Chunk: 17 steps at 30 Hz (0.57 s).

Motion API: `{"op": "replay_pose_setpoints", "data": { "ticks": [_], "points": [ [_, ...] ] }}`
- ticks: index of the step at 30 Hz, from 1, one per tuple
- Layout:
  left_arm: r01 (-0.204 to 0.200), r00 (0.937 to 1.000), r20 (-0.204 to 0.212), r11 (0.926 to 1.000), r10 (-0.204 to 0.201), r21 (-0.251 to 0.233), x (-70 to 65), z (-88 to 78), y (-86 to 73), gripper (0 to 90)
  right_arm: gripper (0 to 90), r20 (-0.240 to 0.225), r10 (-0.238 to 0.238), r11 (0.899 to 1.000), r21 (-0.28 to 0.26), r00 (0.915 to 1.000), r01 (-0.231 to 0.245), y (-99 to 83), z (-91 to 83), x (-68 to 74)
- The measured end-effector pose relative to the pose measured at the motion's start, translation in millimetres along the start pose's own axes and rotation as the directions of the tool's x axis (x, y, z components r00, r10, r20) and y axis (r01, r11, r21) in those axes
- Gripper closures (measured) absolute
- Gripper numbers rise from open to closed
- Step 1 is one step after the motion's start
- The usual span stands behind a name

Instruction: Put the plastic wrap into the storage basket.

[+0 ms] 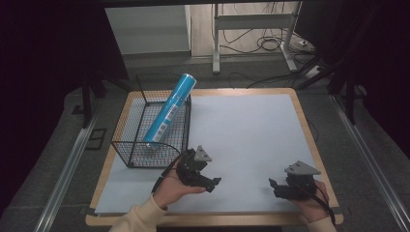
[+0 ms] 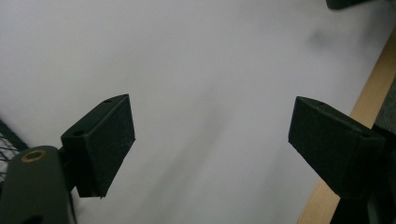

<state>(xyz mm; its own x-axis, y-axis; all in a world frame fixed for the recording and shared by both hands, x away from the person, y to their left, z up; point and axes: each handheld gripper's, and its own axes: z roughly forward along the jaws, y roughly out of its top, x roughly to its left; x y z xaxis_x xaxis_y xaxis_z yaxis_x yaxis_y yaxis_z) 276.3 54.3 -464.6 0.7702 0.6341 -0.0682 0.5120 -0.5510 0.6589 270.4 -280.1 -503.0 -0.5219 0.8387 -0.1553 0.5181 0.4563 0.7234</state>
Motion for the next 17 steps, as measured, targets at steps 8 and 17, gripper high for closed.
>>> {"op": "replay_pose_setpoints", "data": {
  "ticks": [8,17],
  "points": [
    [0.013,0.9999,-0.001,0.9999,-0.013,0.006,-1.7,8.6,-6.7,13.8,13.6,0.002,-0.009,1.0,-0.013,1.0,0.009,0.5,-0.9,0.3],
    [0.014,0.9996,-0.026,0.9999,-0.014,0.006,-1.1,13.0,-14.2,13.8,13.3,0.002,-0.021,0.999,-0.046,0.9998,0.022,0.2,-2.7,0.9]
  ]
}}
